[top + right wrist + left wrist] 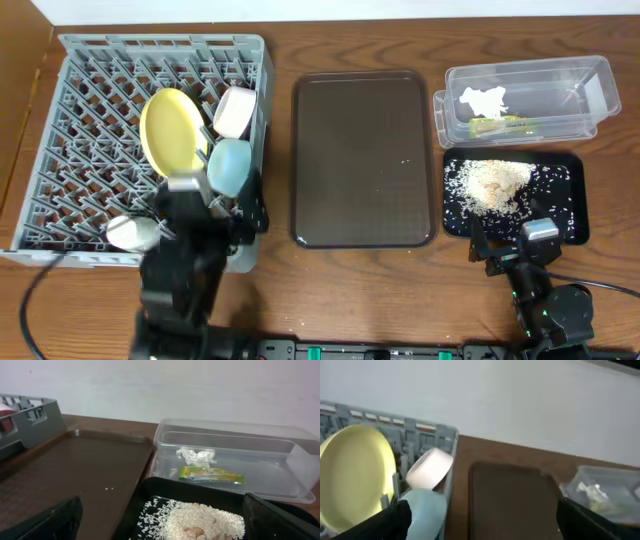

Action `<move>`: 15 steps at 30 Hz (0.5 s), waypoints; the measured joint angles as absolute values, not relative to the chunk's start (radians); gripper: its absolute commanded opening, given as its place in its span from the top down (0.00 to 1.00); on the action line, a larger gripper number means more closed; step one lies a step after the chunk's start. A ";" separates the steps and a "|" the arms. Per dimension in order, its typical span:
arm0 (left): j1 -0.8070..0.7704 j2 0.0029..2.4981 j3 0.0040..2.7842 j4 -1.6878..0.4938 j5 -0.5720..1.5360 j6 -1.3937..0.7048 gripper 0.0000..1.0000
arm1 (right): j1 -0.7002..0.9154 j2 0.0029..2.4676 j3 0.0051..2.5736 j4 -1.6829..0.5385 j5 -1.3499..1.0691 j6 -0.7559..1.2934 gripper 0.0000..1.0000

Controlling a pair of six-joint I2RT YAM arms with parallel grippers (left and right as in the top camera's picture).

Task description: Sort waste into correct bins and load items into the dishwasher

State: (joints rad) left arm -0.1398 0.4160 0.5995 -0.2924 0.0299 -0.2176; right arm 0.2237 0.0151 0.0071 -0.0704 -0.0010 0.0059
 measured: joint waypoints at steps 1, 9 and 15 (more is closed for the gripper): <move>-0.139 0.360 0.543 -0.278 0.023 -0.218 0.07 | 0.224 0.015 0.007 -0.070 -0.001 0.006 0.01; -0.139 0.056 0.209 -0.149 -0.007 -0.226 0.07 | 0.224 0.015 0.007 -0.070 -0.001 0.006 0.01; -0.138 0.012 0.039 0.004 -0.007 -0.231 0.06 | 0.224 0.015 0.007 -0.070 -0.001 0.006 0.01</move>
State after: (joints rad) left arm -0.1383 0.0116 0.0391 0.0044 -0.0074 -0.2306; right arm 0.2237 0.0151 0.0071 -0.0704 -0.0010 0.0059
